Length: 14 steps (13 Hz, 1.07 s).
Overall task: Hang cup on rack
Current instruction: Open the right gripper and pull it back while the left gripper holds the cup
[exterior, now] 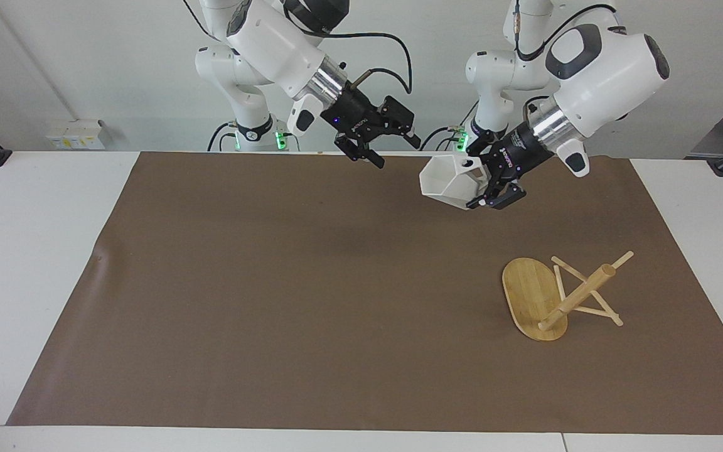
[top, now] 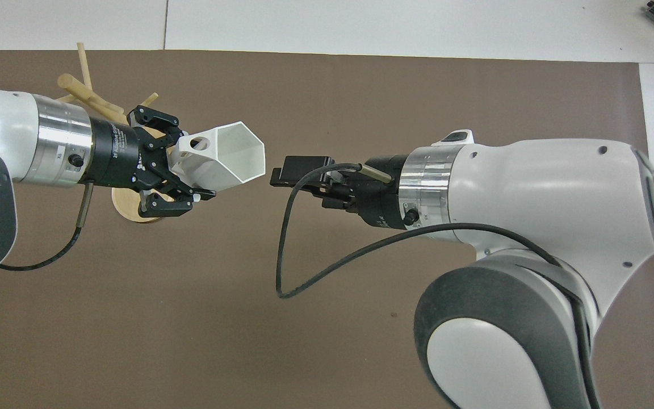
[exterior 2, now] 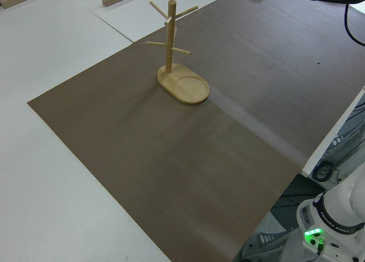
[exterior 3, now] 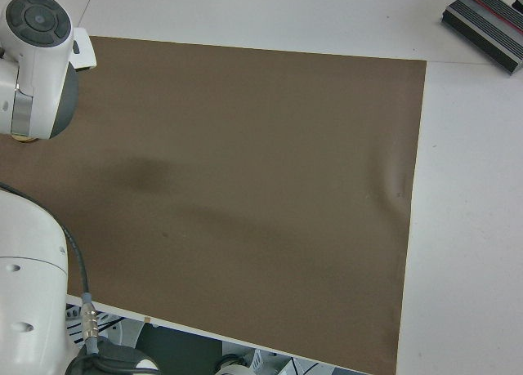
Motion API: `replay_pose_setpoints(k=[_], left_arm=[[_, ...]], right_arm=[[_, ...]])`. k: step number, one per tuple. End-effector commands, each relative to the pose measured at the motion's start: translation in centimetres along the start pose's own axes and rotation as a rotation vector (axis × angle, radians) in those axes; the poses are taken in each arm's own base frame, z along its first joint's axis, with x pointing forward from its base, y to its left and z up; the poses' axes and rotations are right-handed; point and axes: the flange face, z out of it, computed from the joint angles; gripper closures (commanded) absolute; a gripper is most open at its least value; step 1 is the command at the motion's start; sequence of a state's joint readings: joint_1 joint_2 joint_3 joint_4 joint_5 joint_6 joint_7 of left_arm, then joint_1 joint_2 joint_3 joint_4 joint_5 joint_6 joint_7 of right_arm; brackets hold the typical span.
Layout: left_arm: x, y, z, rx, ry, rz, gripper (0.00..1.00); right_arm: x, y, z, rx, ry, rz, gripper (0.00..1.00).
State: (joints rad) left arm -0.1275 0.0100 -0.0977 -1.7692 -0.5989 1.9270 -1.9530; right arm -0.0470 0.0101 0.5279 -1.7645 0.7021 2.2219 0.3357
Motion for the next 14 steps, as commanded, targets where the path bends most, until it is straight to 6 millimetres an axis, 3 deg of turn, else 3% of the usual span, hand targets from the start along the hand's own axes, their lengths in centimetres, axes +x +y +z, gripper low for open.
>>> replay_pose_setpoints(k=[1,8,14], left_arm=[[1.6,1.0,0.5,-0.066,0.044,-0.135,1.00],[3.7,4.1,3.1,-0.165,0.114,-0.409,1.00],[6.2,6.4,3.4,-0.232,0.132,-0.560,1.00]], right_arm=[[0.9,1.5,-0.5,-0.100,0.011,-0.139,0.00],[4.6,8.0,-4.6,-0.347,-0.070,-0.477,0.00],[7.6,13.7,-9.9,-0.514,-0.144,-0.614,0.00]])
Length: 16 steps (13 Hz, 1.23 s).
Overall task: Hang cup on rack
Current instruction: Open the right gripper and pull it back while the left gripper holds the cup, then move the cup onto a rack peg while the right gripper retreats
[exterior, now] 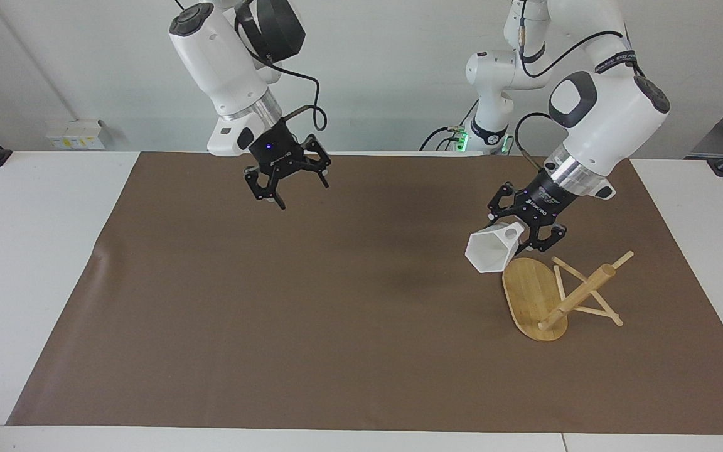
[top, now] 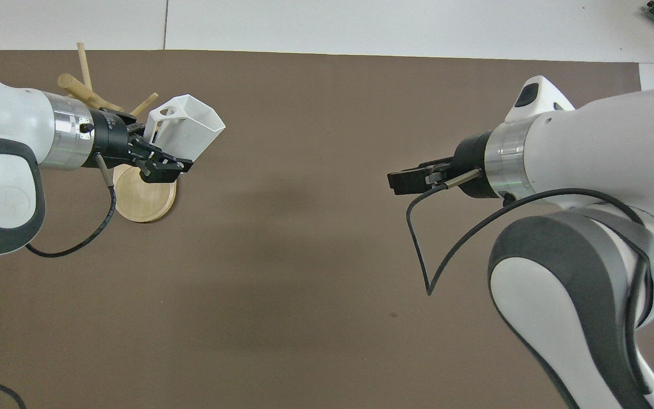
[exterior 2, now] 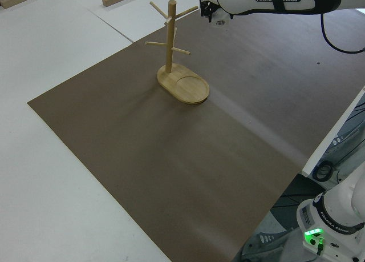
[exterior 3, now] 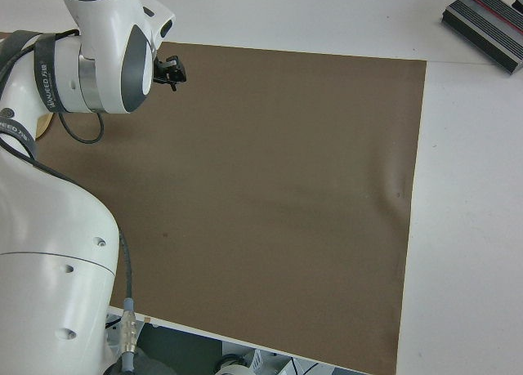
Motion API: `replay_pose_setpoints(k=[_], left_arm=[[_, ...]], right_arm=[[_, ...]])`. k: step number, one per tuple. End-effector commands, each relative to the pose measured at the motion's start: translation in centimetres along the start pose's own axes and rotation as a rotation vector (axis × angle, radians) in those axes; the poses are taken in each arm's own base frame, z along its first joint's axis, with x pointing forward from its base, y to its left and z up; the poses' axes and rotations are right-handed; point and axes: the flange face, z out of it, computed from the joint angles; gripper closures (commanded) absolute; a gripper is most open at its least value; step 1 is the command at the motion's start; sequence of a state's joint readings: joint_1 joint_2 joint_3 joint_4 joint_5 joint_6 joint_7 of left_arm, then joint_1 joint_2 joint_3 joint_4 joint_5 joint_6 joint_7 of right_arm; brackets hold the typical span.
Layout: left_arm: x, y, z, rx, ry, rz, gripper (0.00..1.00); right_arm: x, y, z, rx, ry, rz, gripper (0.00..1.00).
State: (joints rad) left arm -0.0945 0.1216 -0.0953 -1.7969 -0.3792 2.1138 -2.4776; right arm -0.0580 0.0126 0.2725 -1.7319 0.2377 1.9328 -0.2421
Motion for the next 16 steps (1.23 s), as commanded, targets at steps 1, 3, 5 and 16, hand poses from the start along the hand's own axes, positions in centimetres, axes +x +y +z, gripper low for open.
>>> replay_pose_setpoints(k=[1,3,5,16], left_arm=[[0.8,1.3,-0.4,-0.035,-0.003,-0.053,1.00],[1.2,2.2,-0.7,-0.040,-0.006,-0.089,1.00],[1.4,2.7,-0.7,-0.047,-0.011,-0.114,1.00],[2.4,3.6,0.9,-0.089,-0.025,-0.173,1.00]], right_arm=[[-0.7,3.5,-1.5,-0.034,-0.037,-0.048,0.00],[-1.4,5.4,-2.5,-0.041,-0.065,-0.047,0.00],[-1.8,6.8,-3.7,-0.133,-0.108,-0.069,0.00],[-4.3,12.6,-5.5,-0.235,-0.180,0.023,0.00]])
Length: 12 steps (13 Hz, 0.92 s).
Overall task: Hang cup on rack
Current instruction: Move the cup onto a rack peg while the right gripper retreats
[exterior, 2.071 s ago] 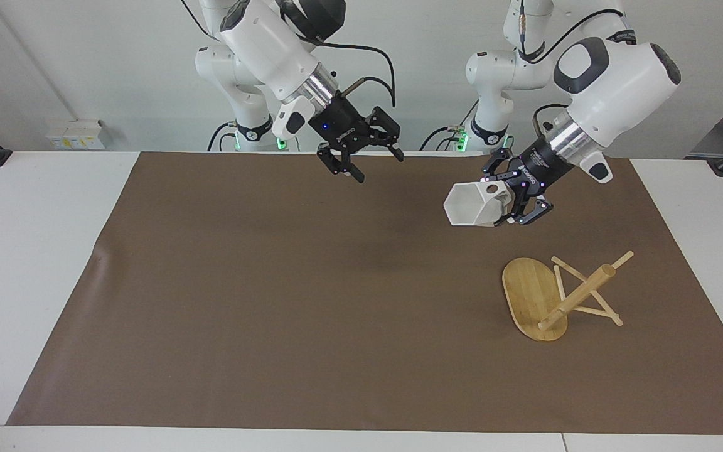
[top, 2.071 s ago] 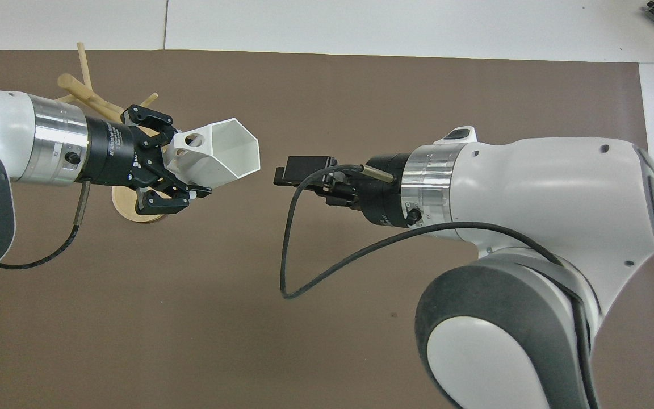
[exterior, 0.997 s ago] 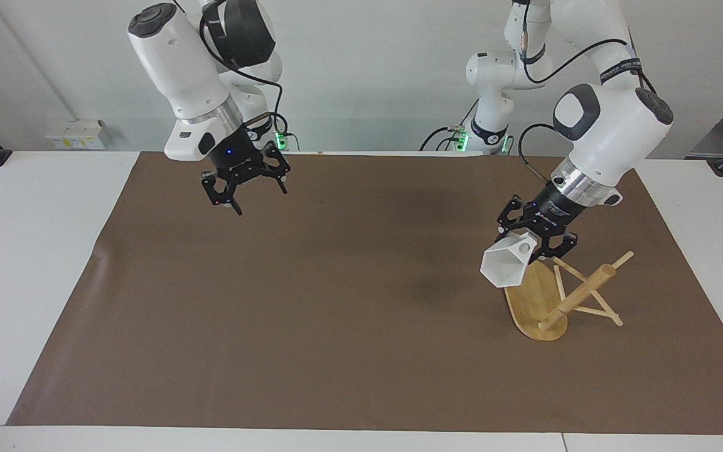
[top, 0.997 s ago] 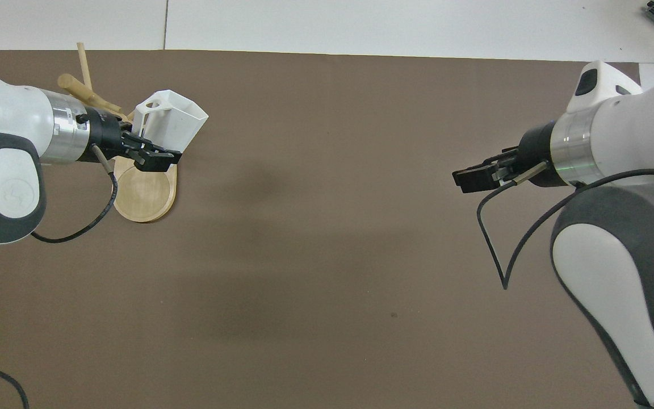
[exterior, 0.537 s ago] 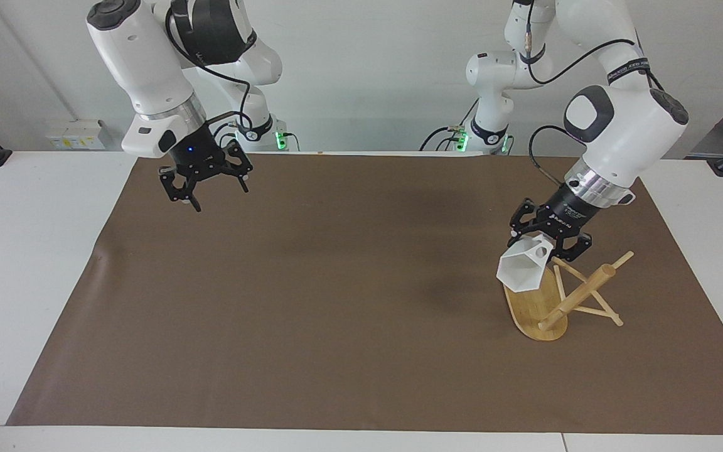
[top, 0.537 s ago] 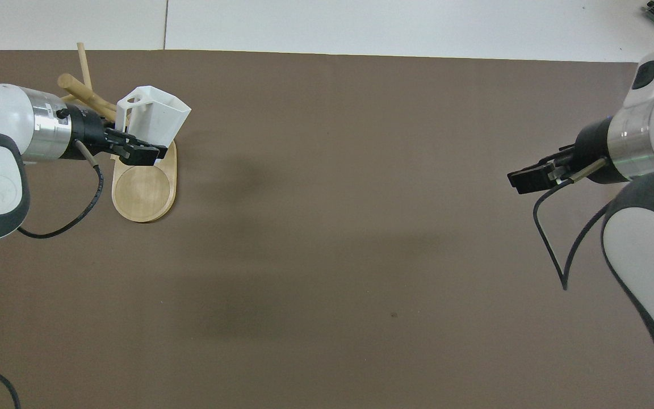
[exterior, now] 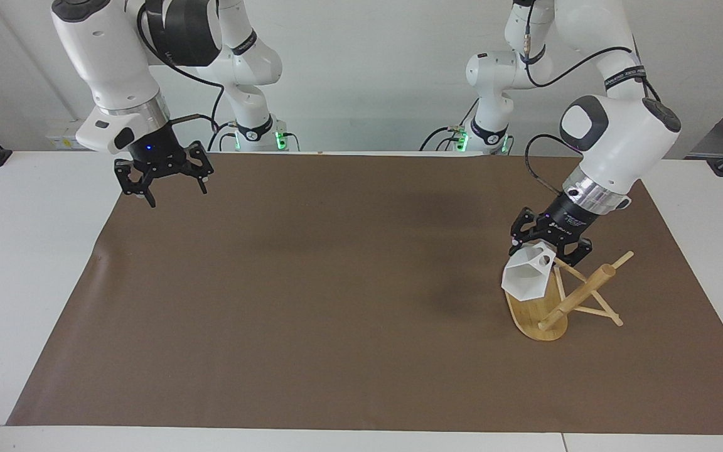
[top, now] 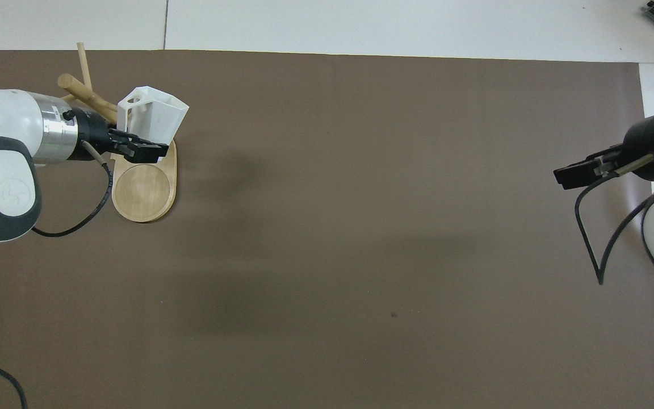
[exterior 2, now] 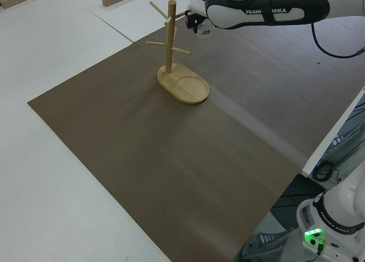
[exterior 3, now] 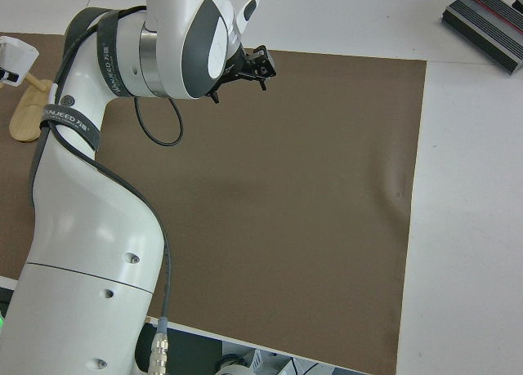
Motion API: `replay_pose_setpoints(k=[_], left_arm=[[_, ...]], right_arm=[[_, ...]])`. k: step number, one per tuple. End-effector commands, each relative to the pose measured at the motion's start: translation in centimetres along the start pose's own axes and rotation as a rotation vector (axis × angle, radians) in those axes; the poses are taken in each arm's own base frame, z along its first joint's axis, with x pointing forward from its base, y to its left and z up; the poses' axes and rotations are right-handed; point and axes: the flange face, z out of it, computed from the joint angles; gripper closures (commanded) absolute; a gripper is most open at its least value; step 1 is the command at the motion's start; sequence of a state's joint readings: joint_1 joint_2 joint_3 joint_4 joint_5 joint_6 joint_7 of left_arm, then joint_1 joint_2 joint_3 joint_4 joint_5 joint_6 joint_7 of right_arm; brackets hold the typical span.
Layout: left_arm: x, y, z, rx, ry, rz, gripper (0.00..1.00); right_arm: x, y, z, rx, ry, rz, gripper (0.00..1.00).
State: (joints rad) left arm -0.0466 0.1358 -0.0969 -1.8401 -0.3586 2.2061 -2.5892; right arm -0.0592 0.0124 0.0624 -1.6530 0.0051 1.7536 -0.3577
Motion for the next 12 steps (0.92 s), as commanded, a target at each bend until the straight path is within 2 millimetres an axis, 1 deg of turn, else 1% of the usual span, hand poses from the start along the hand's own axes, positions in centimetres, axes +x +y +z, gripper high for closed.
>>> replay_pose_setpoints(k=[1,2,3,5,6,7,8,9,10,12], left_arm=[[0.5,0.4,-0.1,-0.031,-0.004,-0.015,1.00],[0.6,0.6,-0.2,-0.031,-0.004,-0.019,1.00],[0.7,0.9,-0.3,-0.033,-0.004,-0.024,1.00],[0.8,1.5,-0.5,-0.037,-0.008,-0.041,1.00],[0.9,1.6,-0.6,-0.037,-0.008,-0.044,1.00],[1.1,2.3,-0.8,-0.042,-0.010,-0.057,1.00],[1.2,2.4,-0.8,-0.043,-0.011,-0.058,1.00],[1.2,2.5,-0.8,-0.043,-0.010,-0.066,1.00],[1.4,3.0,-1.0,-0.046,-0.013,-0.099,1.00],[1.6,3.2,-0.9,-0.047,-0.011,-0.118,1.00]], right_arm=[[-0.4,0.5,0.0,-0.021,-0.048,0.001,0.00],[-0.6,0.6,0.0,-0.018,-0.061,0.015,0.00],[-1.0,1.0,0.2,-0.011,-0.078,0.063,0.00],[-1.3,1.3,-0.8,-0.012,-0.086,0.171,0.00],[-1.4,1.3,-0.7,-0.011,-0.096,0.217,0.00],[-1.7,2.0,-0.7,-0.013,-0.098,0.259,0.00],[-1.9,2.5,-0.7,-0.010,-0.100,0.284,0.00],[-2.1,2.6,-0.6,-0.006,-0.108,0.309,0.00],[-2.2,2.7,-0.6,-0.003,-0.112,0.350,0.00],[-2.4,2.6,-0.6,-0.004,-0.121,0.449,0.00]])
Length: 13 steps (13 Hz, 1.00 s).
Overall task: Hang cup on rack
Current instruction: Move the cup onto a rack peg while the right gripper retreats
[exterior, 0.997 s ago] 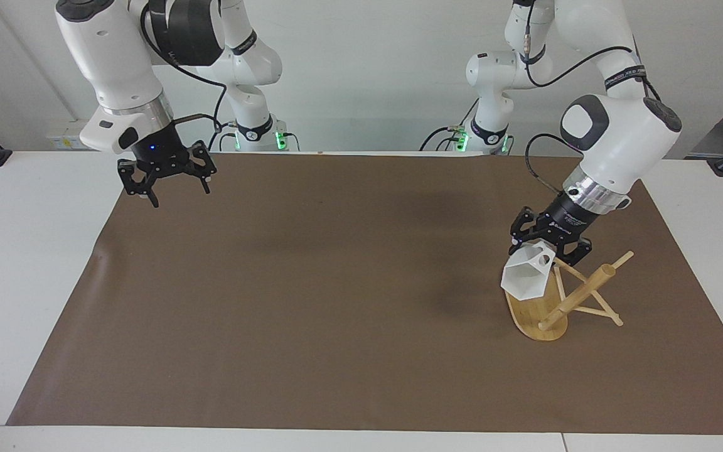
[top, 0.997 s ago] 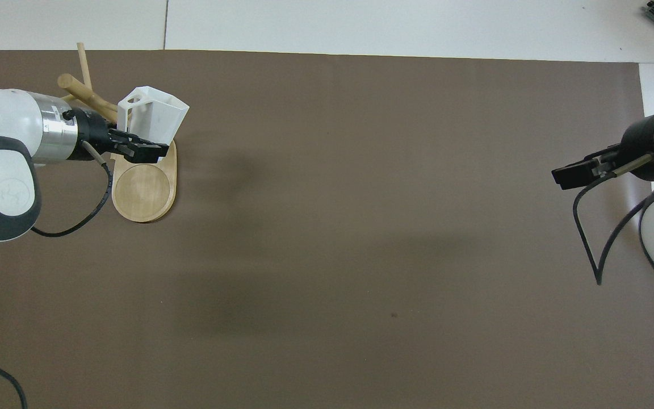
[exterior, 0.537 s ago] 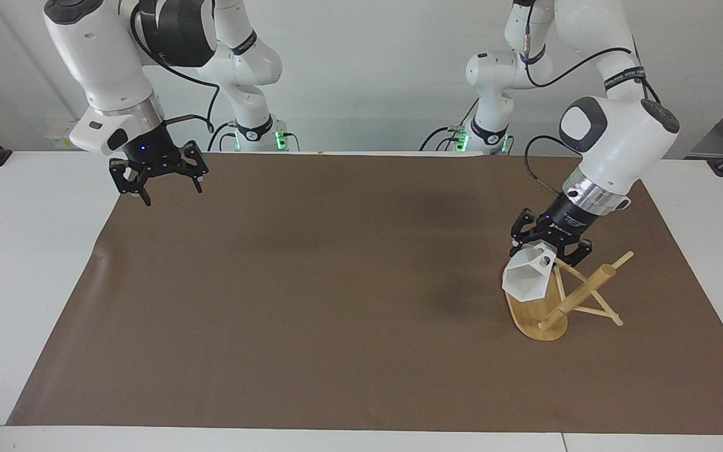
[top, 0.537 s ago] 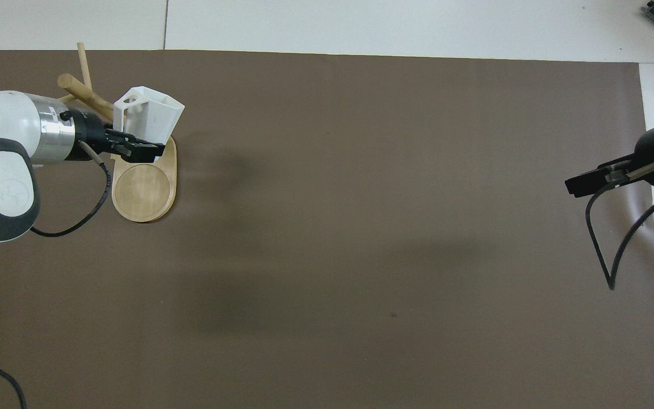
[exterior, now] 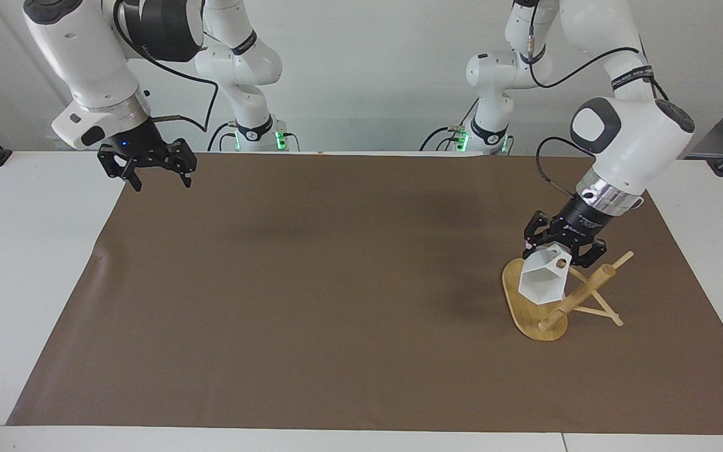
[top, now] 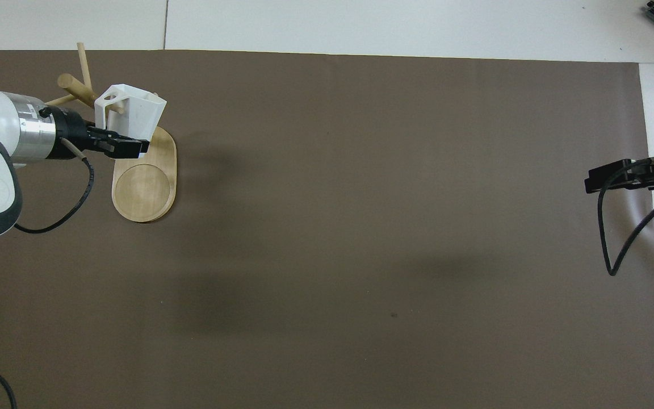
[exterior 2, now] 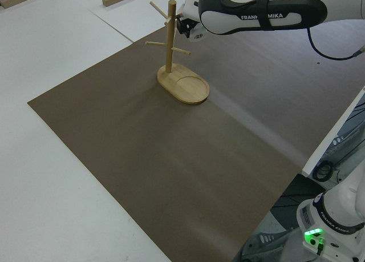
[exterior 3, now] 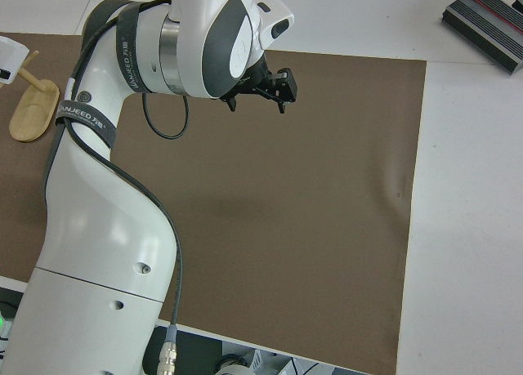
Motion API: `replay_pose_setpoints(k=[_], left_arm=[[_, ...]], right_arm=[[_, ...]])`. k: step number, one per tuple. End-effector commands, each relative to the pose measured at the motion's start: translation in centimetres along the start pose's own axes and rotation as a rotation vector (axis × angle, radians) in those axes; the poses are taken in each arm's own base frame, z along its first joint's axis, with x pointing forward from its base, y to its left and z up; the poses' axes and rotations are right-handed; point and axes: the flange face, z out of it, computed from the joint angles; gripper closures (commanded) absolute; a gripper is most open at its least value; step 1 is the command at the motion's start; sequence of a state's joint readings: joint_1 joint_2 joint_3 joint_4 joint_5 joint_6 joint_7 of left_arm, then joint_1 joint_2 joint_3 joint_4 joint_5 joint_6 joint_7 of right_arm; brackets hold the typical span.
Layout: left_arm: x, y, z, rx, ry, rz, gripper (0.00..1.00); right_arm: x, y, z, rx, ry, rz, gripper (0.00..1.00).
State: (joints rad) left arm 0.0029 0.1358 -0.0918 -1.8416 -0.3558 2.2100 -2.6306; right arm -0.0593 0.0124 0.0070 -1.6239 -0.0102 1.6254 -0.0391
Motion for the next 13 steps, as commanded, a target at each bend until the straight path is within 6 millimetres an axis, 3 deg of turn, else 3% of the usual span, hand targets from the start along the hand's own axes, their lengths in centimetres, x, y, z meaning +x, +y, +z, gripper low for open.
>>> replay_pose_setpoints(k=[1,4,9,13], left_arm=[[0.6,0.2,0.2,-0.026,-0.004,-0.038,1.00],[0.8,0.3,0.4,-0.030,-0.009,-0.083,1.00],[0.9,0.7,0.3,-0.040,-0.025,-0.106,1.00],[1.5,1.6,0.4,-0.044,-0.020,-0.142,1.00]], right_arm=[[-0.1,0.0,-0.2,-0.004,-0.021,0.109,0.00],[-0.2,0.3,0.0,-0.004,-0.020,0.120,0.00],[0.2,3.2,-0.1,-0.008,0.028,0.028,0.00],[0.6,4.0,-0.5,-0.014,0.078,0.035,0.00]])
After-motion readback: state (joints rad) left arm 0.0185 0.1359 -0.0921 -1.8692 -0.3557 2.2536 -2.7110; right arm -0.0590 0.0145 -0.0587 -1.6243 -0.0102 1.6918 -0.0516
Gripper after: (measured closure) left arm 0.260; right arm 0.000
